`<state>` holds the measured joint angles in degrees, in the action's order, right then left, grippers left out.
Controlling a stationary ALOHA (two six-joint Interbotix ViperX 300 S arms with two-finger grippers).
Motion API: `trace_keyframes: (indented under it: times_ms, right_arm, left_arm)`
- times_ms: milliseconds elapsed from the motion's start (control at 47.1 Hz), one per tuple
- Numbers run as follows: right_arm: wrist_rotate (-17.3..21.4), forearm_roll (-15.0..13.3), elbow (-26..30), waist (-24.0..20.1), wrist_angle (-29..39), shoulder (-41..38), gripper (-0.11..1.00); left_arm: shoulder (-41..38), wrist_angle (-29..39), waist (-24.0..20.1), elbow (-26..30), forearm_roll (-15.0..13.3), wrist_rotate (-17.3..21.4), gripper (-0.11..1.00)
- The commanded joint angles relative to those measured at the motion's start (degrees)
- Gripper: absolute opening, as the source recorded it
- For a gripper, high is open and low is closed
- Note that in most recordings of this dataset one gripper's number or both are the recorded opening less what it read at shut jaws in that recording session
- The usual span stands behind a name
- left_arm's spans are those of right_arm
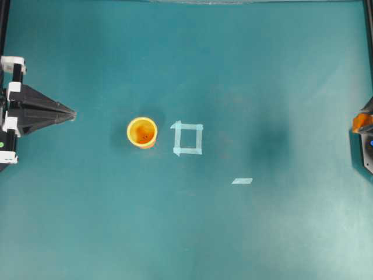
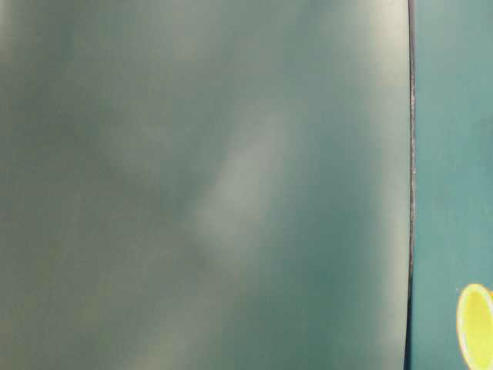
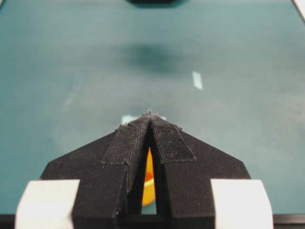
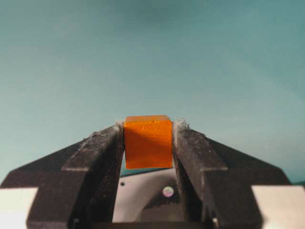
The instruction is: Move the block to the right with right arm.
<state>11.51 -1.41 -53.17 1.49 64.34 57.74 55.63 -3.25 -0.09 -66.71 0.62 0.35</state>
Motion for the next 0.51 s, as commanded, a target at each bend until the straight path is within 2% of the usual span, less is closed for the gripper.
trace_keyframes:
  times_ms: [0, 488]
  right_arm:
    - [-0.1, 0.7, 0.4, 0.0, 0.0, 0.8, 0.4]
    - [-0.1, 0.9, 0.2, 0.0, 0.2, 3.0, 0.4]
  left_arm:
    - [-0.2, -0.3, -0.1, 1.5, 0.1, 0.0, 0.0]
    - [-0.2, -0.3, -0.1, 1.5, 0.1, -0.4, 0.0]
